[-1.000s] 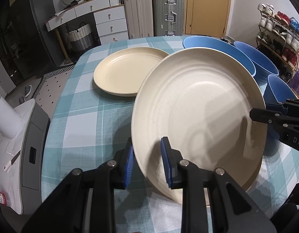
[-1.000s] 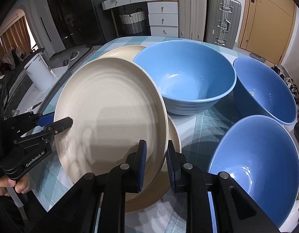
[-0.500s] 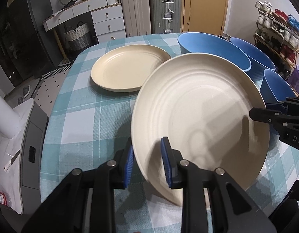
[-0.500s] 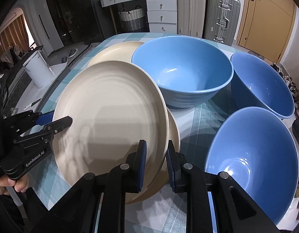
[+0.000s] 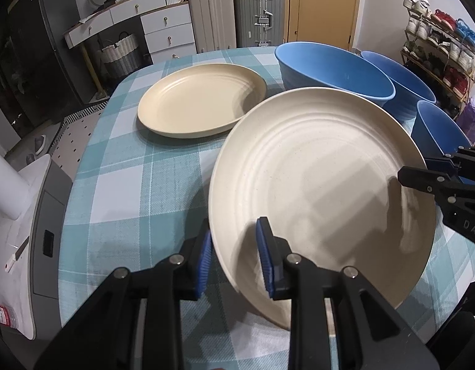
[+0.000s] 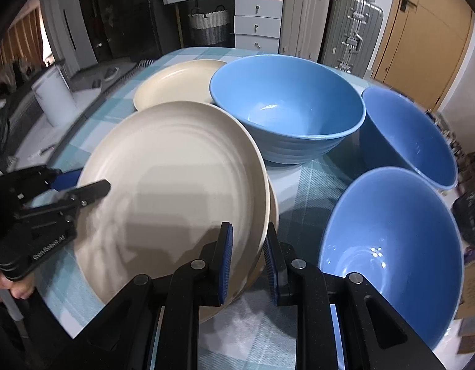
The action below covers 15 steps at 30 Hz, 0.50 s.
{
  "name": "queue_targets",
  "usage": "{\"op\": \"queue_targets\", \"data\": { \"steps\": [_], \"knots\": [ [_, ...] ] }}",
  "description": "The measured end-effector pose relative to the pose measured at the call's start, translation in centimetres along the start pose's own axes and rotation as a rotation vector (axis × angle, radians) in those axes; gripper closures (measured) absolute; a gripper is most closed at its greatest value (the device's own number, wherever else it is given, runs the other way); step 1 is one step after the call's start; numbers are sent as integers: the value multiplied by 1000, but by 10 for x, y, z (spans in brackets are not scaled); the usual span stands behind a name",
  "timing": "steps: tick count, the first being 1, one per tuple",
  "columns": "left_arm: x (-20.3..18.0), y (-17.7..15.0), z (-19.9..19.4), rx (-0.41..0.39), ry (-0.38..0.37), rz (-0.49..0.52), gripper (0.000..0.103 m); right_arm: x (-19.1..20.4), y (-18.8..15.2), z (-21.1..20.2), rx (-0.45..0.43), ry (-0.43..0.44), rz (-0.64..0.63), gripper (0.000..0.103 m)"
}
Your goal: Organize plates and bowls
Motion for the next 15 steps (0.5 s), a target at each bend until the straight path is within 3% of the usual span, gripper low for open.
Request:
{"op": "queue_targets", "data": {
  "steps": [15],
  "knots": [
    [-2, -1, 16, 24, -7, 8, 77, 9, 5, 16, 11, -156, -102, 83]
  ]
}}
Point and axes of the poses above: each gripper's, at about its wrist camera, not at the fingertips, and z roughly the way its jaws point, x to its left, y to its top, the point moved 4 cm from there along z, roughly the way its jaws point, and after that the axes turned 2 degrees about z, right-handed, at the moved point
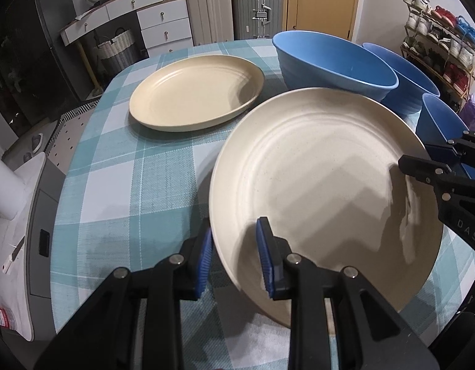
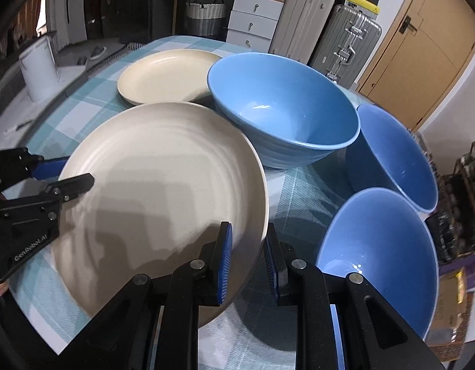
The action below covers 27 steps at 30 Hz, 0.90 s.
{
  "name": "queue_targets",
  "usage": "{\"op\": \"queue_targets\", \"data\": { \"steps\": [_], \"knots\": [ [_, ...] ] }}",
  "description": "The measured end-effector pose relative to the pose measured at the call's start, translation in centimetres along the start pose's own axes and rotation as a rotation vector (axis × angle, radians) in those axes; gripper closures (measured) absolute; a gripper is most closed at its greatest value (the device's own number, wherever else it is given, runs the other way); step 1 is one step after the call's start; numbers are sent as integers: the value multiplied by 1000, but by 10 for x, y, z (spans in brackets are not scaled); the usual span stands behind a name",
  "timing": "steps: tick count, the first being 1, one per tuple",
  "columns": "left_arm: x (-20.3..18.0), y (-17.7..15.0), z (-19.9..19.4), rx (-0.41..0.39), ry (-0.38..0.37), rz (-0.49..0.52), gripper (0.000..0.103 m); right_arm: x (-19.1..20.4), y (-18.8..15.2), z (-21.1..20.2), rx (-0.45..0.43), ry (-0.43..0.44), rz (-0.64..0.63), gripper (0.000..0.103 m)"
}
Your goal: Organize plates and bowls
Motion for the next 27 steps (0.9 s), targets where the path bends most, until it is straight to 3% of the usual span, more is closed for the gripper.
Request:
{"op": "queue_targets", "data": {
  "steps": [9, 17, 22, 25, 27],
  "knots": [
    [0, 1, 4, 3, 0, 6, 77, 2, -3, 7, 10, -67, -49, 82],
    [1, -1, 5, 4, -15, 10, 75, 2, -4, 6, 7, -61, -41, 81],
    [5, 0, 2, -4, -27, -5, 59, 3, -2, 4, 2, -40, -35, 77],
    [9, 0, -1, -10, -36, -18, 51, 4, 0, 2, -4, -31, -32, 68],
    [11, -1, -3, -13, -44, -25, 48, 5, 1, 0, -12, -21, -31, 55]
  ]
}}
Point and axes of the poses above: each gripper's, at about its wrist camera, not at the fingertips, and z roughly the way its jaws point, x to its left, y to its top, the point moved 4 cm from there along z, roughly the way its jaws point, and after that the axes turned 2 degrees about z, right-handed, at the moved point
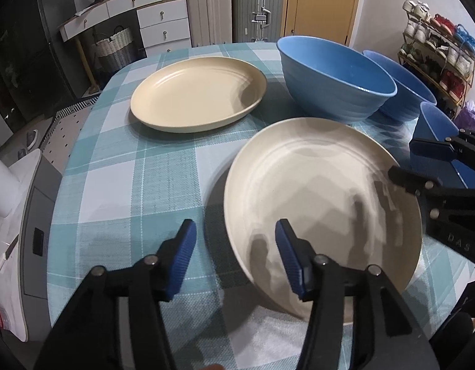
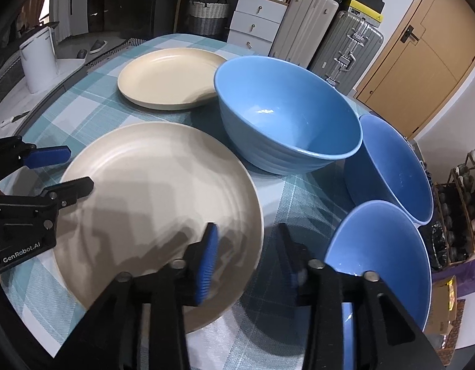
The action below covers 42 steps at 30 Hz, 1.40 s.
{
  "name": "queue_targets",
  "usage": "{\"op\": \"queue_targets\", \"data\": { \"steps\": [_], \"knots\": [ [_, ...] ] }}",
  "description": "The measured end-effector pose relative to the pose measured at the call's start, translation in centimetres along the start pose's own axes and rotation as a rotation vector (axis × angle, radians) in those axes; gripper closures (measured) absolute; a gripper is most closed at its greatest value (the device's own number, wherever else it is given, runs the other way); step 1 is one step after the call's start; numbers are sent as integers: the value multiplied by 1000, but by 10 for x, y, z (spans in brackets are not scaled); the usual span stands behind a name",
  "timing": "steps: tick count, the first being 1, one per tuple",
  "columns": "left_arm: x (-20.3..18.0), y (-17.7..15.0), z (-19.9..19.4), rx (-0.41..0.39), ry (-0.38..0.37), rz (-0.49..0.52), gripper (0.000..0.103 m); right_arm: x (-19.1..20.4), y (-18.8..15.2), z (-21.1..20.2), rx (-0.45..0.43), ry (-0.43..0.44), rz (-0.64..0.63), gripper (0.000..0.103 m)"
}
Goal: Organize plates and bowls
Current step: 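Open both grippers to release the cream plate, then move both grippers toward the rim of the other cream plate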
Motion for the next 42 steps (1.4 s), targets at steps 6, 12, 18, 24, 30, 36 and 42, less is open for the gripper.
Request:
{"op": "queue_targets", "data": {
  "steps": [6, 12, 18, 24, 30, 36, 42],
  "knots": [
    [6, -3, -4, -2, -9, -8, 32, 4, 6, -10, -52, 37, 23, 17],
    [20, -2, -13, -38, 31, -45, 12, 4, 12, -14, -71, 77, 53, 4],
    [32, 2, -25, -68, 50, -56, 0, 1, 16, -21, -99, 128, 104, 1],
    [49, 8, -41, -93, 37, -94, 0, 3, 29, -34, -131, 167, 136, 1],
    [71, 14, -48, -104, 47, -134, 0, 14, 48, -46, -156, 220, 160, 1],
    [93, 22, -46, -106, 65, -173, 0, 28, 67, -46, -162, 242, 178, 1],
    [113, 34, -36, -105, 73, -203, 0, 37, 80, -38, -166, 247, 204, 1]
  ]
}}
Point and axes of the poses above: each gripper's, at about its wrist camera, not at the fingertips, and z roughly the way its jaws point, x to its left, y to its top, the point moved 4 cm from there along z, roughly the way its jaws point, and after that the axes turned 2 degrees about z, right-handed, at the moved point
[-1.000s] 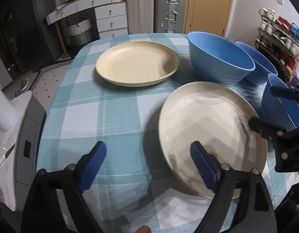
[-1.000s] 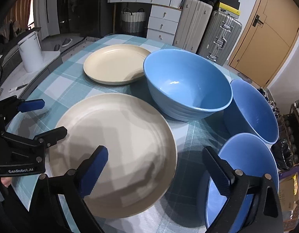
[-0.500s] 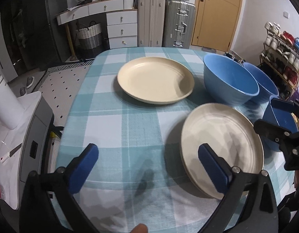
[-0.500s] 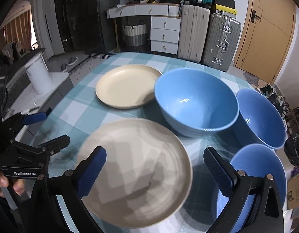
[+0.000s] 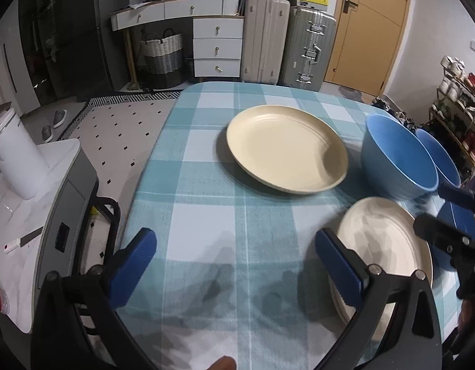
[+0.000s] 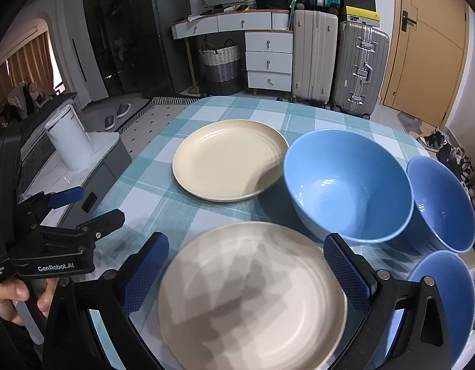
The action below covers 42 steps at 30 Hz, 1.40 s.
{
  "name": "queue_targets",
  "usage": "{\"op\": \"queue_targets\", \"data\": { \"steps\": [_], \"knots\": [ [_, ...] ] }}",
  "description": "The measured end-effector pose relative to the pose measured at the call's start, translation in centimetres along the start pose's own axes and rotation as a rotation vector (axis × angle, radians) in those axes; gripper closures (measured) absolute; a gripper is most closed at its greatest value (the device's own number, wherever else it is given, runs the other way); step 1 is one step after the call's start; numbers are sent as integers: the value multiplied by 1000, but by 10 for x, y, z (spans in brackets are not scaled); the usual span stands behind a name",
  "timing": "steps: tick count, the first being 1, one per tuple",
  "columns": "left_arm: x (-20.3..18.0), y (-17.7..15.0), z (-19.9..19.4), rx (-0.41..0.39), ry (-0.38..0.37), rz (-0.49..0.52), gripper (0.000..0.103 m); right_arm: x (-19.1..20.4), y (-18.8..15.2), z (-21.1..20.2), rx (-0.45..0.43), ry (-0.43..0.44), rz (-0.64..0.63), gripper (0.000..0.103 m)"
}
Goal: Organize plates and bowls
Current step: 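Move both grippers toward the rim of the other cream plate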
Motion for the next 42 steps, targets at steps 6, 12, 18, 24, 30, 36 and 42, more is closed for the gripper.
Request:
{"op": "queue_targets", "data": {
  "steps": [6, 12, 18, 24, 30, 36, 42],
  "knots": [
    [10, 13, 23, 18, 11, -28, 0, 3, 4, 19, 3, 2, 53, 1],
    [19, 18, 50, 44, 25, -38, 0, 2, 9, 42, 5, 6, 95, 1],
    [24, 21, 75, 72, 28, -60, 0, 3, 16, 68, 17, 10, 141, 1],
    [22, 31, 96, 88, 35, -67, 0, 6, 19, 80, 15, 0, 130, 1],
    [21, 40, 116, 113, 30, -84, 2, 6, 18, 84, 14, -13, 117, 1],
    [16, 46, 127, 124, -16, -112, 13, 2, 17, 89, 18, -21, 120, 1],
    [6, 48, 138, 150, -41, -95, 23, 1, 16, 91, 15, -24, 117, 1]
  ]
}}
Point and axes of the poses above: each gripper's, at about its wrist camera, not at the fingertips, and z roughly the way its jaws point, x to its left, y to its top, the point moved 4 cm from there along z, roughly the way its jaws point, and after that the axes turned 2 degrees about z, right-handed, at the moved point
